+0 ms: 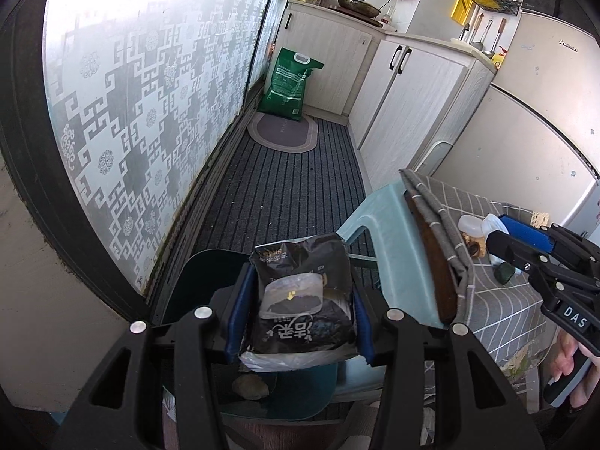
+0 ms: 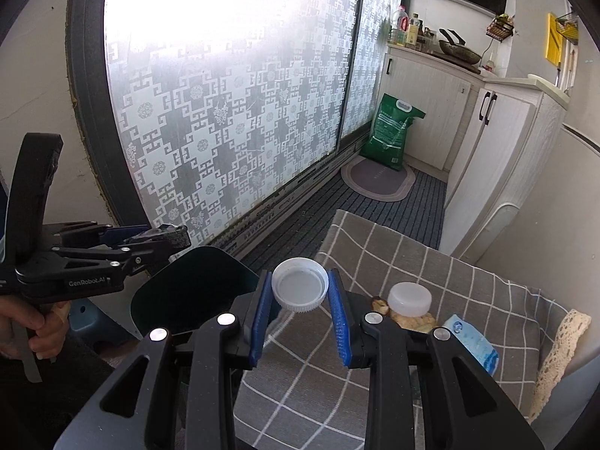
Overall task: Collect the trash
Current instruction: 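Carry the black bag over the teal bin with the left gripper and release, then lower the white bottle cap into the teal bin and open the right gripper, then move both grippers back over the stool toward the remaining items, then grasp the green round item with the right gripper, then grasp a brown nut shell with the left gripper while the right gripper holds the green item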
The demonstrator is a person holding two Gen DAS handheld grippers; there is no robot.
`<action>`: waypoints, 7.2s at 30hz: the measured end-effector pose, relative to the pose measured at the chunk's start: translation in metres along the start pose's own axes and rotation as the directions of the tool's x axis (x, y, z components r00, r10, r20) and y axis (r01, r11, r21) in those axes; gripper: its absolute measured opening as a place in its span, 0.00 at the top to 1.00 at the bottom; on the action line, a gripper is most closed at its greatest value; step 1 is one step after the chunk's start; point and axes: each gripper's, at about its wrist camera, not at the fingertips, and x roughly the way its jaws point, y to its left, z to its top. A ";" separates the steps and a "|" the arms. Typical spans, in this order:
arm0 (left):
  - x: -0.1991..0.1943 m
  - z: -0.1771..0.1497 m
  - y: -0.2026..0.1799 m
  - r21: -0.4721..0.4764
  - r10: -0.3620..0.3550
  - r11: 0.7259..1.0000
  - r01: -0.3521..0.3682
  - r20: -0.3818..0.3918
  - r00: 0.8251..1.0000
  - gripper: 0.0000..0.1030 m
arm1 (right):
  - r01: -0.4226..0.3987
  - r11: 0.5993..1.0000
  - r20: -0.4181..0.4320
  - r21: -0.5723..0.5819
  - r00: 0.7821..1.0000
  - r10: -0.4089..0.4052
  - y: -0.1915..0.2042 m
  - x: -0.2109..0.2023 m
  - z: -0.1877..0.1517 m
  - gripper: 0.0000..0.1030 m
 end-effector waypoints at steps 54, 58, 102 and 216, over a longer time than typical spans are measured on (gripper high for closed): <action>0.046 -0.049 0.064 0.038 0.049 0.998 -0.042 -0.195 0.980 0.70 | -0.076 0.993 -0.348 -0.085 0.937 0.042 0.094 0.120 -0.016 0.71; 0.029 -0.037 0.064 0.035 0.052 0.998 -0.048 -0.121 0.991 0.73 | -0.090 0.992 -0.383 -0.086 0.923 0.050 0.099 0.133 -0.023 0.71; -0.095 0.017 0.021 0.003 -0.166 0.985 0.173 0.289 0.943 0.80 | -0.180 0.984 -0.120 -0.013 0.977 0.177 0.088 0.063 0.008 0.70; 0.080 -0.010 -0.212 0.446 -0.068 0.892 0.079 -0.041 0.997 0.78 | -0.035 0.942 0.048 0.333 0.999 0.020 -0.147 -0.059 -0.126 0.73</action>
